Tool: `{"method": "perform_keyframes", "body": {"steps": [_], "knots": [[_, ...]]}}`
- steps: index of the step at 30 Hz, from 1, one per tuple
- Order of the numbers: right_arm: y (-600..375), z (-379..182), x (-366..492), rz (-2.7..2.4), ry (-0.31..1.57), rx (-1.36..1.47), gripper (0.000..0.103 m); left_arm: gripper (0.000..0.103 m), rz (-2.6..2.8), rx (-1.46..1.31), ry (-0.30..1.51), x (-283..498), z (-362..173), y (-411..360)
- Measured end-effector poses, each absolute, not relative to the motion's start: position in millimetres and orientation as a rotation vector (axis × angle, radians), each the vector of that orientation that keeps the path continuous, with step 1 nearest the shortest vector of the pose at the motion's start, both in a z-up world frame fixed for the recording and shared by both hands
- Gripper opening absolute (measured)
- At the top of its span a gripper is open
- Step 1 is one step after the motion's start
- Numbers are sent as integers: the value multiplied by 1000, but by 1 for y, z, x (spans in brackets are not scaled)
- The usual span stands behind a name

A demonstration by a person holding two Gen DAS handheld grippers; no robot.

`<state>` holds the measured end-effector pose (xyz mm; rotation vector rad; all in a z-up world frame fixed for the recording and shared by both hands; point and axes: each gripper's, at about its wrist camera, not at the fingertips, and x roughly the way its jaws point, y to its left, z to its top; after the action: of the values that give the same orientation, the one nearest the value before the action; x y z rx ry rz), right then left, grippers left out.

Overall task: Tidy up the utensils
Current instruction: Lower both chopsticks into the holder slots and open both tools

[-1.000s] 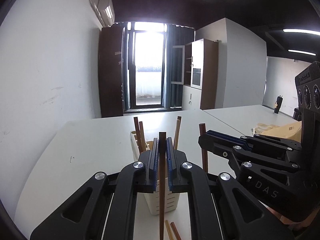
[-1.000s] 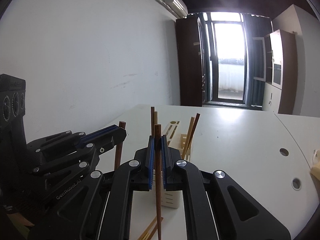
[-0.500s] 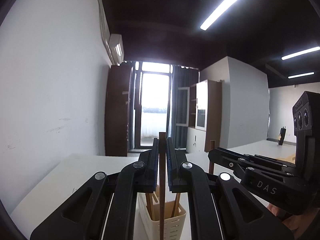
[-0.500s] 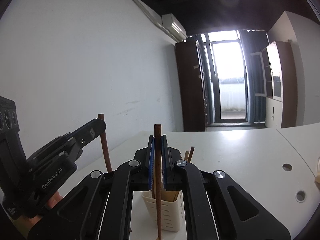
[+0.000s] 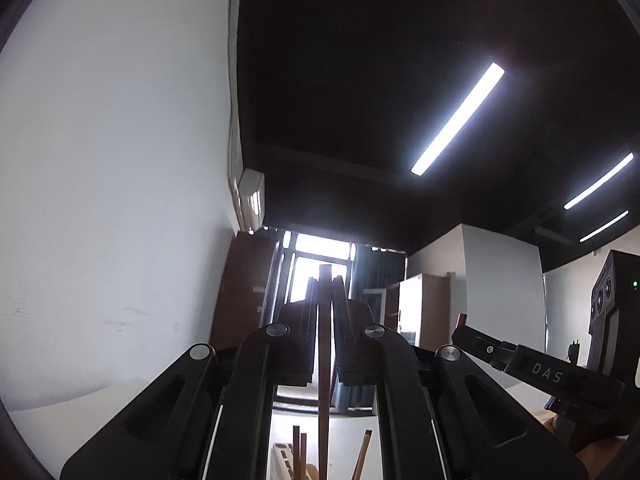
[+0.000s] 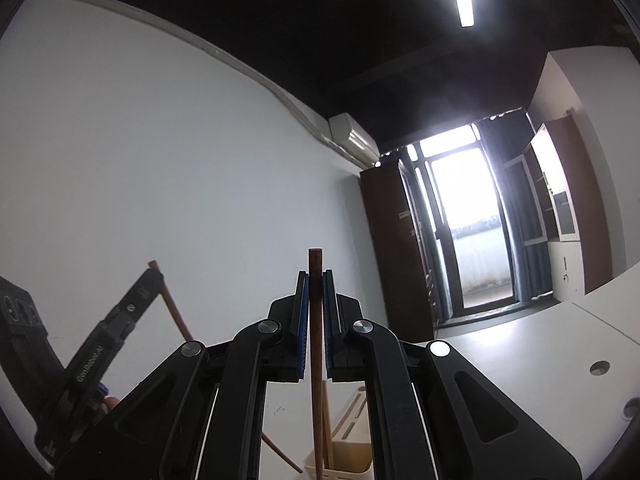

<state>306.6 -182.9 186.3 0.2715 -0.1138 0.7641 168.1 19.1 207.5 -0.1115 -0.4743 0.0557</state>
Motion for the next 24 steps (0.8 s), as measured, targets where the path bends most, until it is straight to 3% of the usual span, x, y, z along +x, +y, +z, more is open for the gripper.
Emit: {"method": "perform_keyframes", "body": {"steps": [10, 24], "knots": [[-181, 181, 307, 714, -251, 279, 7, 7, 77, -103, -455, 186, 201, 8], [-145, 161, 345, 716, -11, 158, 7, 7, 78, -58, -60, 244, 178, 5]]}}
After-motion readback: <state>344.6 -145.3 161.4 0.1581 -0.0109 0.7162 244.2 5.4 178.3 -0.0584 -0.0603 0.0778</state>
